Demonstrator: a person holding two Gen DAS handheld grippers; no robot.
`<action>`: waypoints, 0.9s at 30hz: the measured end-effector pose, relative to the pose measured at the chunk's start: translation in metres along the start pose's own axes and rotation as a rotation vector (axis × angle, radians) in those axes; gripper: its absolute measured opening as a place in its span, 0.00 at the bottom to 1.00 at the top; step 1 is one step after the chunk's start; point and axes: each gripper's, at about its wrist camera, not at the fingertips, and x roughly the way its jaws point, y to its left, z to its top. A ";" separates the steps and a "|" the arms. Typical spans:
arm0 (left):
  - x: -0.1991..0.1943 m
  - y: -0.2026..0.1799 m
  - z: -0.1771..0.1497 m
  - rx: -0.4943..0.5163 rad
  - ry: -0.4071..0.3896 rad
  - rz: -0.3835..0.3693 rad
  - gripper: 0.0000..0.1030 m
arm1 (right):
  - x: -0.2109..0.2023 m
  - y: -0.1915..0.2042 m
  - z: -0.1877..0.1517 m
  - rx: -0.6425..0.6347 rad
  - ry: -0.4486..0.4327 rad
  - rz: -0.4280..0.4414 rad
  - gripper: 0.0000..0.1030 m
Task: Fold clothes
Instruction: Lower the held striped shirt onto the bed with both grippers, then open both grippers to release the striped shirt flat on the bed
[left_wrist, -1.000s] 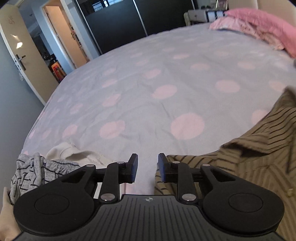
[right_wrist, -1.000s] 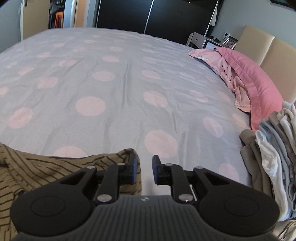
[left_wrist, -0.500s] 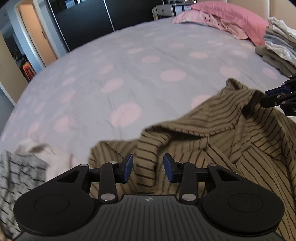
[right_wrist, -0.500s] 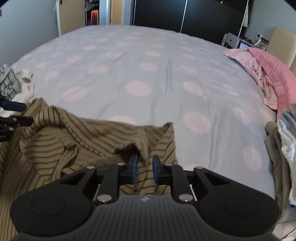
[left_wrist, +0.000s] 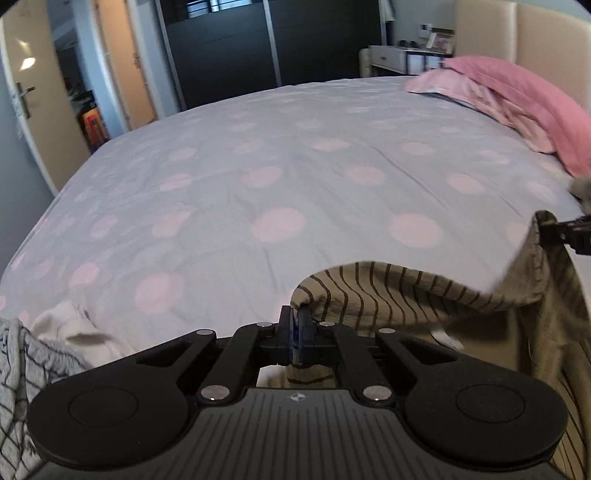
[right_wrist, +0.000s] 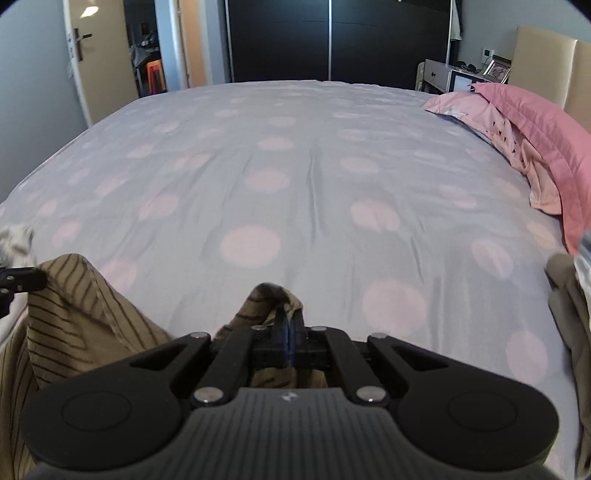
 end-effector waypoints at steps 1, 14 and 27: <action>0.007 0.000 0.003 -0.001 0.007 0.013 0.00 | 0.007 0.001 0.005 0.005 -0.001 -0.004 0.01; 0.030 -0.006 0.000 -0.020 0.074 0.017 0.30 | 0.048 0.027 0.026 0.033 0.067 0.029 0.07; -0.098 0.038 -0.049 -0.009 0.074 0.036 0.43 | -0.070 -0.038 -0.010 0.143 0.045 0.034 0.48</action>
